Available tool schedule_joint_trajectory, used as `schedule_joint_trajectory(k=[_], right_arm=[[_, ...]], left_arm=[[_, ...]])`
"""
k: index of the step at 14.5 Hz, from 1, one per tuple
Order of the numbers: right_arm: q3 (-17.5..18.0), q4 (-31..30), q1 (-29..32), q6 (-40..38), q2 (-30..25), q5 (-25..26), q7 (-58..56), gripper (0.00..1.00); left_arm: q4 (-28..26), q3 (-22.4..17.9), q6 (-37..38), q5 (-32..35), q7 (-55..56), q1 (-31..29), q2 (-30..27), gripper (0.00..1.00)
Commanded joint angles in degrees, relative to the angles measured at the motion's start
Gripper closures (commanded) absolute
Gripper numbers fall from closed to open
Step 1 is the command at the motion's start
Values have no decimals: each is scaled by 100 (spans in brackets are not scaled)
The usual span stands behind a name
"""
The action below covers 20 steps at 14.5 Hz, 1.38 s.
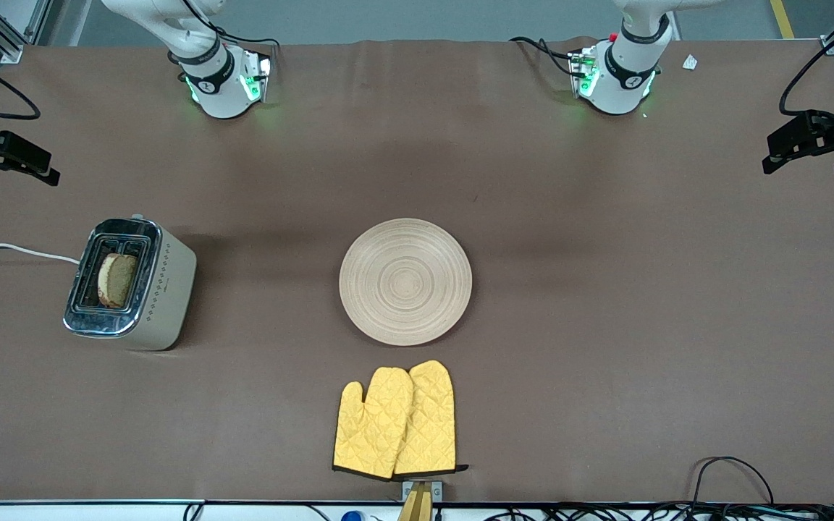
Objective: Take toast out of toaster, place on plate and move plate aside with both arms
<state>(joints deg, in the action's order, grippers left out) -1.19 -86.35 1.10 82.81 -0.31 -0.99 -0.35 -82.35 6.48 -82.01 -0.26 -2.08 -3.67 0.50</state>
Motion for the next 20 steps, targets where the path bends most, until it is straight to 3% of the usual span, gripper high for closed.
schedule_joint_trajectory(k=[1,16,20], right_arm=[[22,-58,-136,8,-135,90,114,0],[-4,-58,-172,-37,-259,90,123,0],[-30,-338,-128,691,-127,98,114,0]], left_arm=[[132,19,115,123,-29,-2,38,0],[141,19,115,61,14,33,108,0],[141,19,114,79,-56,-2,117,0]])
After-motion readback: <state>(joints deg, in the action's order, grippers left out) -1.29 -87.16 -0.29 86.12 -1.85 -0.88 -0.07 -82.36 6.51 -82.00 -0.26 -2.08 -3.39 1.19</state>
